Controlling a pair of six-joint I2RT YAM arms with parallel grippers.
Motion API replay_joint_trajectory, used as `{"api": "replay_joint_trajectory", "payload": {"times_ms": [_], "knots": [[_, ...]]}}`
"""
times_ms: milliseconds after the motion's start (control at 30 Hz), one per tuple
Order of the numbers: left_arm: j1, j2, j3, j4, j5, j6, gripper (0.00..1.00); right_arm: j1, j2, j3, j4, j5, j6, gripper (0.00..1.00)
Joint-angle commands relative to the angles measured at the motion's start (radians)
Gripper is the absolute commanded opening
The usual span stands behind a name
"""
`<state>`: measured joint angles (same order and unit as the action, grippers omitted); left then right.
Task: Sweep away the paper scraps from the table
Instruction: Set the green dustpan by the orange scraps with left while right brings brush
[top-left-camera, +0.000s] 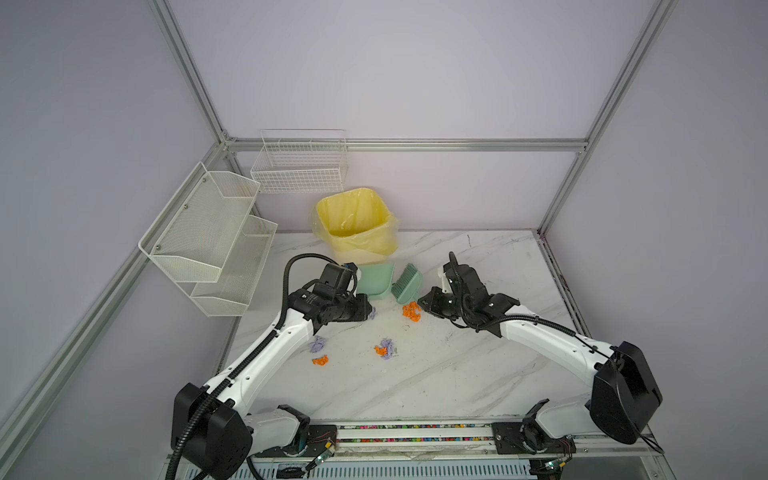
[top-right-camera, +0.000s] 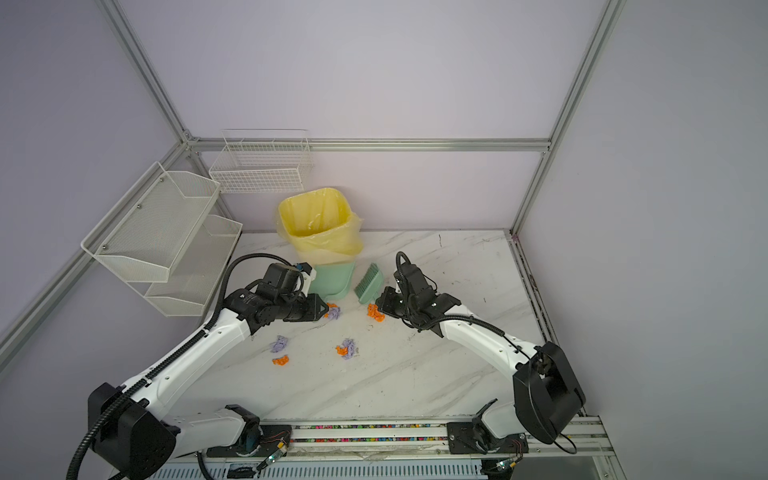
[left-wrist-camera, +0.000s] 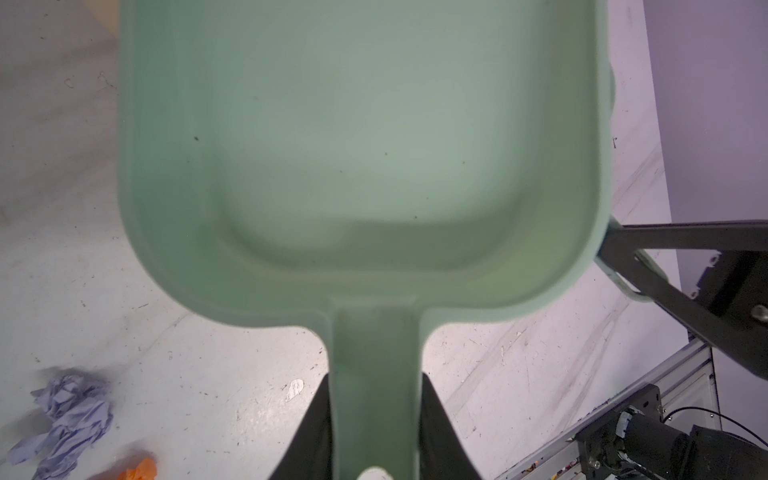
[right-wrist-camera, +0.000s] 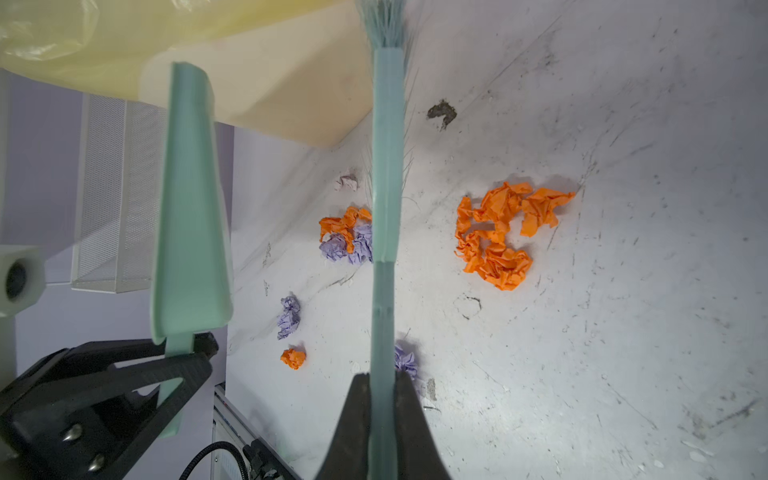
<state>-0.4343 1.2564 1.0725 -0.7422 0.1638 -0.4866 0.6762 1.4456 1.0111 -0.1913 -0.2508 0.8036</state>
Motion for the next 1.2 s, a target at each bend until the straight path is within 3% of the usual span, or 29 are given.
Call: {"api": "replay_joint_trajectory", "payload": {"times_ms": [0,567,767,1167], "knots": [[-0.003,-0.010,-0.031,0.049,-0.014,-0.006,0.16,0.011,0.033,0.001,-0.002,0.008,0.006,0.00],[-0.012,0.015,-0.056,0.085,0.032,0.024,0.16,0.011,0.053,-0.063,-0.076,0.067,-0.002,0.00],[-0.072,0.061,-0.048,0.096,-0.007,0.021,0.15,0.006,0.011,-0.087,-0.111,0.113,0.009,0.00],[-0.156,0.134,-0.015,0.118,-0.035,0.033,0.15,-0.141,-0.128,-0.147,-0.248,0.097,-0.092,0.00]]}}
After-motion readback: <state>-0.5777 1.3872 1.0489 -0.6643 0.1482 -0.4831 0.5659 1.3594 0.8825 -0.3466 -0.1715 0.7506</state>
